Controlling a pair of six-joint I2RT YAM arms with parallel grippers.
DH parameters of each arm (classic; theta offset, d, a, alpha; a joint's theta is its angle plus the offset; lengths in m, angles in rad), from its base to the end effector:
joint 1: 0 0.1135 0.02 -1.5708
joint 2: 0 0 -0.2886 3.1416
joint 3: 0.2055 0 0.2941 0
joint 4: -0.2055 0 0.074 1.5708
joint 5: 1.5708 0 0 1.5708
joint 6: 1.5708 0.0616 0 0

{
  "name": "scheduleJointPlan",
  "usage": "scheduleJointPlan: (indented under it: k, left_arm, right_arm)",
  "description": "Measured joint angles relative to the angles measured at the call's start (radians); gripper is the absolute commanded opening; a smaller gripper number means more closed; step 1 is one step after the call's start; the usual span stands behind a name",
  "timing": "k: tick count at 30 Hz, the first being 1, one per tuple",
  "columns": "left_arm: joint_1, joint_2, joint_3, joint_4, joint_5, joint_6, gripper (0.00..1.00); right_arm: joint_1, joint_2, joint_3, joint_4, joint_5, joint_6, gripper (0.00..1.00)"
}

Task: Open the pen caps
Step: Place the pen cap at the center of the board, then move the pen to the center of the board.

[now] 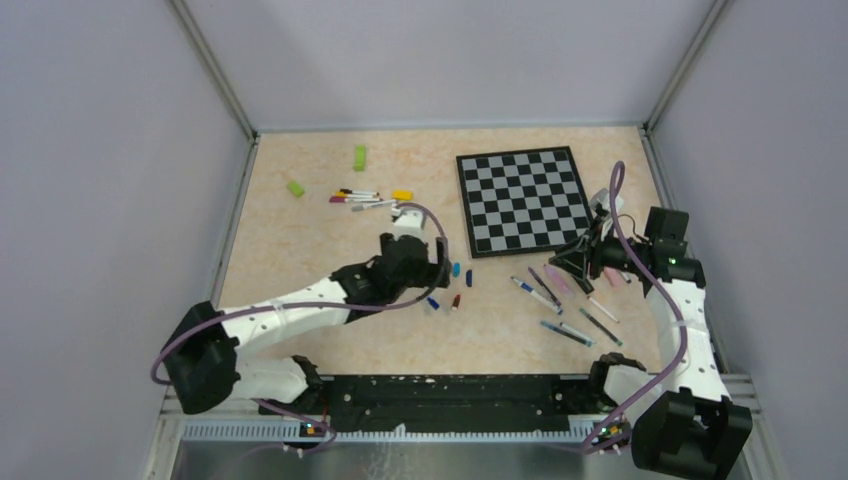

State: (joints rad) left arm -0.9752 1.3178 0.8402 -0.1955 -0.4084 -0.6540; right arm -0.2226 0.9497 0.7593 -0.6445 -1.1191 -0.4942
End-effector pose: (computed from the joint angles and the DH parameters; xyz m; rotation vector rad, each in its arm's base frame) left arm 0.2071 -0.2620 0.2325 0.1356 2.2136 -0.4596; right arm 0.2208 0.0068 0.2779 -0.7294 1.8656 0.8787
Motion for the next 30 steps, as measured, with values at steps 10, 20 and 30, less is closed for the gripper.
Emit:
scheduleJointPlan:
  k: [10, 20, 30]
  left_arm:
    - [0.455, -0.114, -0.123, 0.249, 0.275, 0.239, 0.99]
    - [0.632, 0.334, 0.297, 0.051, 0.536, 0.663, 0.93]
    - [0.698, 0.601, 0.51, -0.058, 0.594, 0.933, 0.65]
  right_arm:
    - [0.0, -0.001, 0.0, 0.003, 0.0, -0.003, 0.34]
    - [0.0, -0.001, -0.014, 0.017, 0.0, -0.003, 0.34]
    - [0.0, -0.001, -0.014, 0.024, 0.0, -0.003, 0.34]
